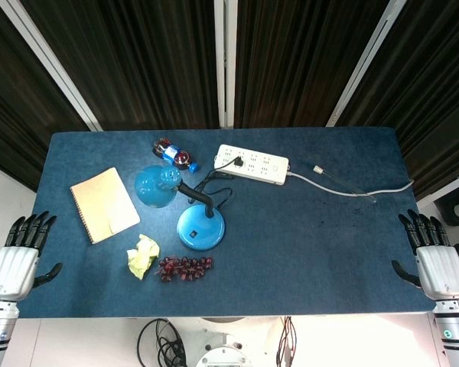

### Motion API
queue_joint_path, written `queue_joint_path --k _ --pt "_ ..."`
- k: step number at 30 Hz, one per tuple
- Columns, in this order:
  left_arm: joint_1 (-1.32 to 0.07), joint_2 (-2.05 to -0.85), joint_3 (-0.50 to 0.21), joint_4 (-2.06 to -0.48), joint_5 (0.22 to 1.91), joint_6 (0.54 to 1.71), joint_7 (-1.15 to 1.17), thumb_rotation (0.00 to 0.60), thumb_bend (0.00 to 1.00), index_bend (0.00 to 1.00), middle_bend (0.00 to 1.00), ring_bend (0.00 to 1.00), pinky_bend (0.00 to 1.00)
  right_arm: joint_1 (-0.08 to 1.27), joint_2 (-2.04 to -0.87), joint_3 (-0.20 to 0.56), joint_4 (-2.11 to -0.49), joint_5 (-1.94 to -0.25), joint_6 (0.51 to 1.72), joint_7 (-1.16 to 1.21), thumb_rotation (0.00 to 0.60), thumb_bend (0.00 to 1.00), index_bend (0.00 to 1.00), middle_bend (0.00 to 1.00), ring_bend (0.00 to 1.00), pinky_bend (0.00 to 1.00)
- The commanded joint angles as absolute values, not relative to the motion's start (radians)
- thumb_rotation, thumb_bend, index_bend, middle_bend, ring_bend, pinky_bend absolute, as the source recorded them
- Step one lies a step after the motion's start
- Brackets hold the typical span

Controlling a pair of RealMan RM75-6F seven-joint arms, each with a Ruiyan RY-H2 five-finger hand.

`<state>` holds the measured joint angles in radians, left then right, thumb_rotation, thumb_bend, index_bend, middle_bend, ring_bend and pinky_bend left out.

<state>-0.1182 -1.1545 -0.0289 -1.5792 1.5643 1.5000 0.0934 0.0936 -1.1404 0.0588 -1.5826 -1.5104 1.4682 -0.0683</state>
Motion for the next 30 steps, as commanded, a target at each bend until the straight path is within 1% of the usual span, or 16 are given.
queue_joint_path --k 1,10,16,19,24,27,30 --pt "-0.118 -1.155 -0.029 -1.578 1.564 1.502 0.090 0.600 0.20 0.03 0.01 0.00 0.00 0.094 -1.141 0.059 -1.582 -1.510 1.468 -0.069 0.600 0.18 0.00 0.00 0.00 0.00" --pt "-0.122 -1.152 -0.018 -1.583 1.586 1.498 0.075 0.600 0.20 0.03 0.01 0.00 0.00 0.092 -1.142 0.058 -1.585 -1.512 1.472 -0.072 0.600 0.18 0.00 0.00 0.00 0.00" --pt "-0.178 -1.139 -0.009 -1.620 1.644 1.436 0.039 0.600 0.20 0.03 0.01 0.00 0.02 0.086 -1.131 0.058 -1.599 -1.516 1.483 -0.076 0.600 0.18 0.00 0.00 0.00 0.00" --pt "-0.228 -1.146 -0.004 -1.642 1.683 1.379 0.034 0.600 0.20 0.03 0.01 0.00 0.04 0.085 -1.126 0.062 -1.604 -1.513 1.487 -0.081 0.600 0.18 0.00 0.00 0.00 0.00" --pt "-0.329 -1.170 0.008 -1.690 1.720 1.224 0.078 0.600 0.20 0.04 0.04 0.00 0.08 0.088 -1.125 0.062 -1.610 -1.517 1.485 -0.081 0.600 0.18 0.00 0.00 0.00 0.00" --pt "-0.387 -1.210 0.000 -1.708 1.714 1.144 0.070 0.600 0.20 0.05 0.08 0.00 0.09 0.090 -1.126 0.065 -1.606 -1.513 1.482 -0.078 0.600 0.18 0.00 0.00 0.00 0.00" --pt "-0.435 -1.271 -0.016 -1.689 1.697 1.086 0.060 0.600 0.21 0.06 0.10 0.00 0.09 0.088 -1.128 0.067 -1.599 -1.507 1.484 -0.067 0.600 0.18 0.00 0.00 0.00 0.00"
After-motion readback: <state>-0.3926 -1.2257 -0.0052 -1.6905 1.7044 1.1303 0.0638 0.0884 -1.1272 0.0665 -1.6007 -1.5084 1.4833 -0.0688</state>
